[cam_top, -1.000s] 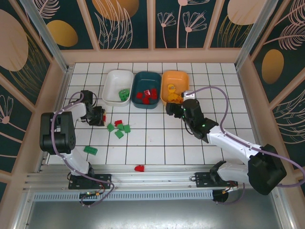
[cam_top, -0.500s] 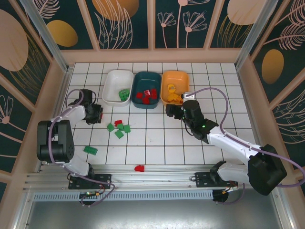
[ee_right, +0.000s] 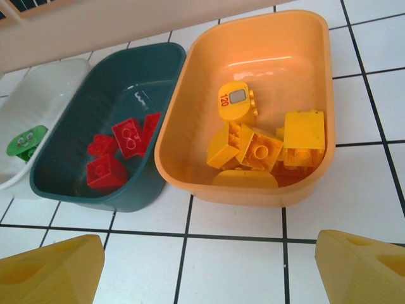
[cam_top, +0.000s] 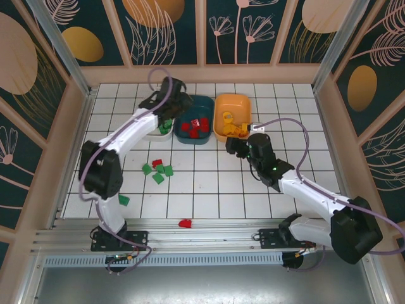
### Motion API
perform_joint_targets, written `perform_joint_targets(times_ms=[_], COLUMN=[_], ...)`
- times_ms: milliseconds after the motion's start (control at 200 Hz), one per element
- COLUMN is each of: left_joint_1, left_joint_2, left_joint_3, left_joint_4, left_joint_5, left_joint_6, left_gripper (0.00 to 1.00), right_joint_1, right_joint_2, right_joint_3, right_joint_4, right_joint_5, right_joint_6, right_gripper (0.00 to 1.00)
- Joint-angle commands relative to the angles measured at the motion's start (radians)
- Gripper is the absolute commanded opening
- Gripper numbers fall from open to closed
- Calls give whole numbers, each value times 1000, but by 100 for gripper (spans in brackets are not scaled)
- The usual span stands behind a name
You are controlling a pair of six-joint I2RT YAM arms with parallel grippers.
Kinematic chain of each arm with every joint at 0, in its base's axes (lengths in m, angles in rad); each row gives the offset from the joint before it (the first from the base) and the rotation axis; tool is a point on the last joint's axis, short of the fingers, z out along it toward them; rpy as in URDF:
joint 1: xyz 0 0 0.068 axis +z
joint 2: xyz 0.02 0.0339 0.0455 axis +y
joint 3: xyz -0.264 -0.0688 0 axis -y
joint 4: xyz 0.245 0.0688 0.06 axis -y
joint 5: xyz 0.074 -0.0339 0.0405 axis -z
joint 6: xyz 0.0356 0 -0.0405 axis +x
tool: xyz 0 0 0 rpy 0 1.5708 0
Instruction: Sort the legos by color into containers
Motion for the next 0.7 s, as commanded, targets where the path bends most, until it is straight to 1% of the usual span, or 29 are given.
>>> perform_joint_targets(times_ms=[0,60,185,350,520,696], left_joint_1=[-42,-53,-58,-57,-58,-56], left_joint_2=[112,152,197,251,308,339], left_joint_3=[124,164,182,191,241,249], left_joint_4=[-77,-89,-91,-135,-197,-211], left_joint_5=[-52,-58,-32,-22,-15,9], left_joint_6=[120,139,148,127,124,116], left_gripper=[35,37,40,41,43,44], right_joint_1=[-7,-7,-8,-8,-9,-9], right_joint_2=[-26,-30,-38,-45,-63,-79], right_joint_3=[-10,-10,-17,-19,-22,-25], right_joint_4=[21,20,22,22,15,10], right_joint_5=[6,6,5,1,-1,-1], right_joint_6=[15,15,16,16,16,16], right_gripper=[88,88,88,88,88,88])
